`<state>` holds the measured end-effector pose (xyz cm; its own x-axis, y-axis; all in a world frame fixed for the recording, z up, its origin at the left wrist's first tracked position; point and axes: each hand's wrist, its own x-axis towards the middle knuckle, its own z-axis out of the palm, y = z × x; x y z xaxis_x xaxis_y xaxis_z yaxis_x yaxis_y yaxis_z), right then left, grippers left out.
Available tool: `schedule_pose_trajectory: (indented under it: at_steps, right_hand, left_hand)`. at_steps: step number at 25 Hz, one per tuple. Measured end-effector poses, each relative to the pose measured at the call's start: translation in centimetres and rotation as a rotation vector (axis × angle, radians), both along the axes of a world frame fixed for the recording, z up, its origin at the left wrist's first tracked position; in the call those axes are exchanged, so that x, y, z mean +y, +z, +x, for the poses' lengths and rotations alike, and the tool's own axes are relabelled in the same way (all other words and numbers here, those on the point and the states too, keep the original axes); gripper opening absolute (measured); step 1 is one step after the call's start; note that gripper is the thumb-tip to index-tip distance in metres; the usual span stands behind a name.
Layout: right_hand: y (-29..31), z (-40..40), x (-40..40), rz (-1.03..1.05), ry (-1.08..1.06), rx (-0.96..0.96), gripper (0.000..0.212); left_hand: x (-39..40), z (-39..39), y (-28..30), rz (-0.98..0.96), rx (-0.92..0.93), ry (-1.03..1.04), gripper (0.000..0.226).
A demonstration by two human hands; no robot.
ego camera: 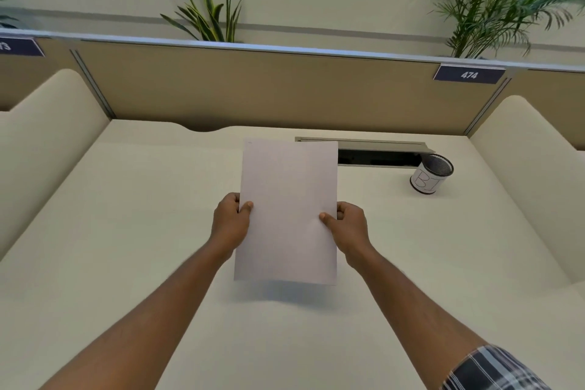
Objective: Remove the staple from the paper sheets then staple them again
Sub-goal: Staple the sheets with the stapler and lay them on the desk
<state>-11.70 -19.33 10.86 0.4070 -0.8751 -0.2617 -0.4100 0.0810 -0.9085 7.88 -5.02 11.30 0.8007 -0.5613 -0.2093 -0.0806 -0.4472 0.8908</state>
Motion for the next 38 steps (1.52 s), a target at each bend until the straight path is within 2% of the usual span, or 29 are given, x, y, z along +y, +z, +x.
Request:
schedule_pose_trajectory:
  at_steps: [3, 6, 9, 12, 15, 18, 21, 26, 31, 36, 38]
  right_hand:
    - [-0.1, 3.0, -0.4, 0.063, 0.010, 0.018, 0.009]
    - [-0.2, 6.5, -1.0, 0.110, 0.022, 0.039, 0.005]
    - [-0.6, 9.9, -2.4, 0.158, 0.006, 0.086, 0.015]
    - [-2.2, 14.0, -4.7, 0.177, -0.001, 0.144, 0.008]
    - [-3.9, 17.6, -6.9, 0.182, -0.015, 0.175, 0.012]
    - [-3.8, 20.7, -8.2, 0.163, -0.022, 0.213, 0.032]
    - [-5.5, 23.7, -10.4, 0.130, -0.035, 0.271, 0.038]
    - [-7.6, 26.6, -12.3, 0.104, -0.032, 0.324, 0.031]
    - [-9.3, 27.8, -13.4, 0.080, -0.050, 0.324, 0.012]
    - [-10.0, 28.2, -13.7, 0.039, -0.055, 0.343, 0.023]
    - [-10.2, 28.3, -13.8, 0.001, -0.065, 0.365, 0.012]
  left_hand:
    - [-0.7, 2.7, 0.0, 0.071, 0.024, 0.004, 0.020]
    - [-1.5, 6.3, -0.4, 0.112, 0.027, -0.002, 0.021]
    - [-2.7, 9.9, -0.9, 0.143, 0.043, -0.015, 0.023]
    - [-4.5, 13.6, -1.7, 0.201, 0.064, -0.018, 0.022]
    - [-6.4, 16.6, -3.0, 0.250, 0.078, -0.005, 0.018]
    - [-8.0, 19.1, -4.7, 0.259, 0.083, 0.044, 0.016]
    - [-9.6, 21.6, -6.4, 0.274, 0.044, 0.073, 0.016]
    - [-11.3, 25.1, -7.7, 0.287, -0.029, 0.132, 0.044]
    - [-12.3, 26.9, -8.7, 0.290, -0.039, 0.186, 0.003]
    - [-12.8, 27.4, -8.9, 0.288, -0.055, 0.227, 0.017]
    - [-12.7, 27.5, -9.0, 0.277, -0.052, 0.239, 0.016]
